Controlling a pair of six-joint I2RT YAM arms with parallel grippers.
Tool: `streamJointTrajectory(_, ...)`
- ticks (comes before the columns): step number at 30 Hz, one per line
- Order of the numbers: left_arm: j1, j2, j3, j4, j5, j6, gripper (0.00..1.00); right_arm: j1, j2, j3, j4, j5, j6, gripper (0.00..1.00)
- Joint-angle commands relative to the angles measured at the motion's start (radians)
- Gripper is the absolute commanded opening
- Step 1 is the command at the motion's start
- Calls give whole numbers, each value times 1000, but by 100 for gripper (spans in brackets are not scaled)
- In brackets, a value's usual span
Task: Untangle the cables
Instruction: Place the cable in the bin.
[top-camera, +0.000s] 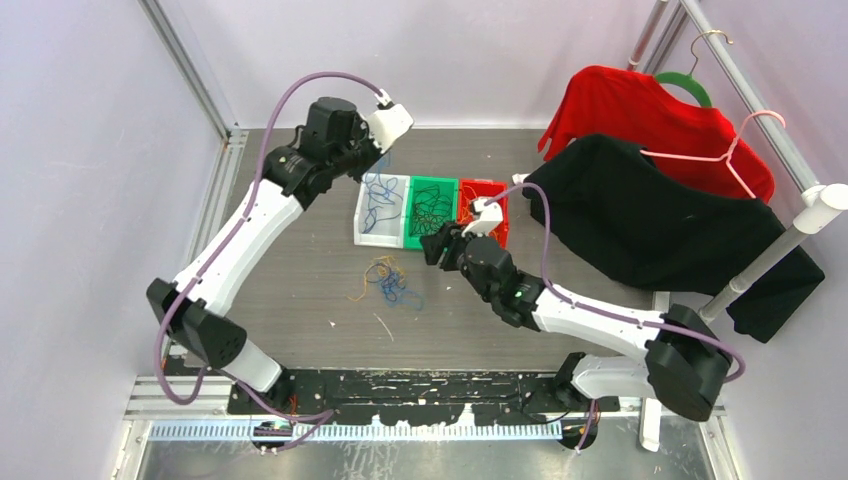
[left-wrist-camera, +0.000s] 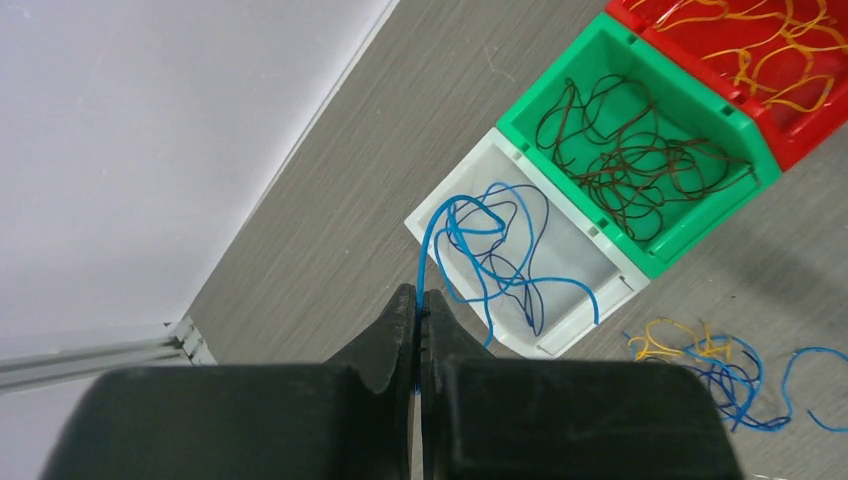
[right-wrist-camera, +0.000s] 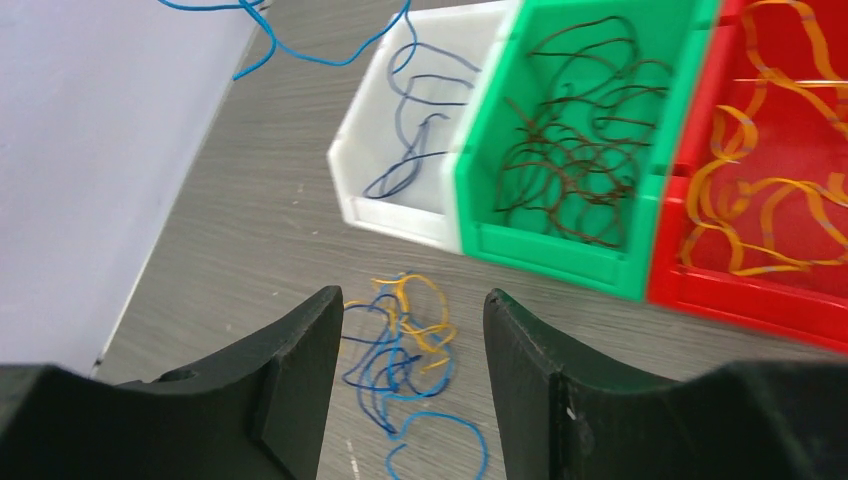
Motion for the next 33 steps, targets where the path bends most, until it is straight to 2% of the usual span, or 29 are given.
streamJointTrajectory(1, 29, 58, -3, 129, -17, 38, 0, -7, -93, -44, -21, 137, -10, 59)
streamJointTrajectory(12, 38, 220, -89, 194, -7, 74, 0, -26, -236, -86, -92, 207, -16, 58)
streamJointTrajectory(25, 50, 399, -35, 79, 40, 74, 2, -33, -258, -51, -128, 214, -7, 55)
streamJointTrajectory(26, 57, 408, -32, 73, 41, 68, 8, -34, -253, -44, -125, 212, -14, 55)
streamJointTrajectory(30, 70, 441, 16, -6, 54, 74, 45, -37, -220, -5, -148, 205, -36, 55)
streamJointTrajectory(32, 88, 453, 92, -56, 99, 59, 67, -39, -212, 8, -164, 196, -36, 55)
streamJointTrajectory(33, 96, 459, 133, -86, 125, 53, 75, -39, -212, 10, -165, 193, -36, 55)
